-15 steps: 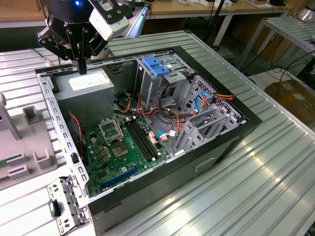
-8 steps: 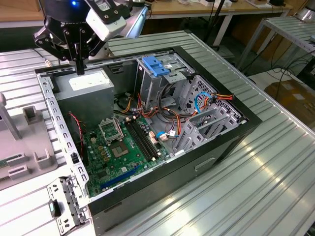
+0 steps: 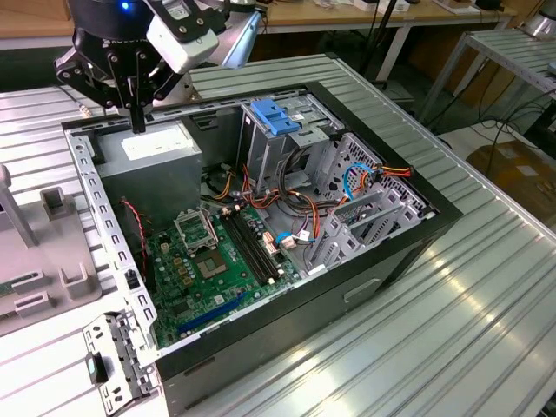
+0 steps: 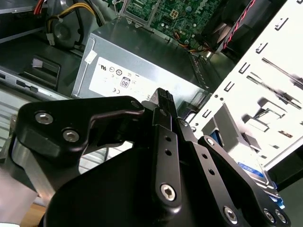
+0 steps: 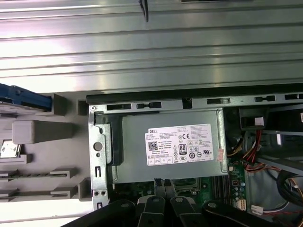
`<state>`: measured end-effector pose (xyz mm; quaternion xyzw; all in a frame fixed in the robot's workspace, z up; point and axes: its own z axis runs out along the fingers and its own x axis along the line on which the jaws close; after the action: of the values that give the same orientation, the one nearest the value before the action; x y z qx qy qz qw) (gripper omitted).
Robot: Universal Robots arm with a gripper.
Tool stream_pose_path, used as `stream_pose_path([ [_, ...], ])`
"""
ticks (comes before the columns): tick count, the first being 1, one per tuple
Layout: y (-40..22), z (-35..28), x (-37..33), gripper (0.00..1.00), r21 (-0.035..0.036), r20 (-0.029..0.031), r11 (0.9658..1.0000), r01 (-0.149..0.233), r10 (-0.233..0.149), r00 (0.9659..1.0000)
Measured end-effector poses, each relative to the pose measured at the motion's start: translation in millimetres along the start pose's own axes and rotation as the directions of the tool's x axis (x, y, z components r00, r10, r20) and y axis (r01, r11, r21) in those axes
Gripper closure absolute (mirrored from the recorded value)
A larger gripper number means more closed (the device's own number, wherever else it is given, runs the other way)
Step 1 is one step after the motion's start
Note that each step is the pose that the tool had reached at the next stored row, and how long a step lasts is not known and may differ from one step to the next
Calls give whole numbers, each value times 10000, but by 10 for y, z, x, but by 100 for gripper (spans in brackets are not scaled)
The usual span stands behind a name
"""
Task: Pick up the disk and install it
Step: 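Reach for the disk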
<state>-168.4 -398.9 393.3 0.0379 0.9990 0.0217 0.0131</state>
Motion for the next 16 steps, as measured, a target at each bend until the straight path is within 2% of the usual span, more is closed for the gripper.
stream_pose_path([
  [16,-9,-3,121,89,-1,0,10000,1,-1,10000],
])
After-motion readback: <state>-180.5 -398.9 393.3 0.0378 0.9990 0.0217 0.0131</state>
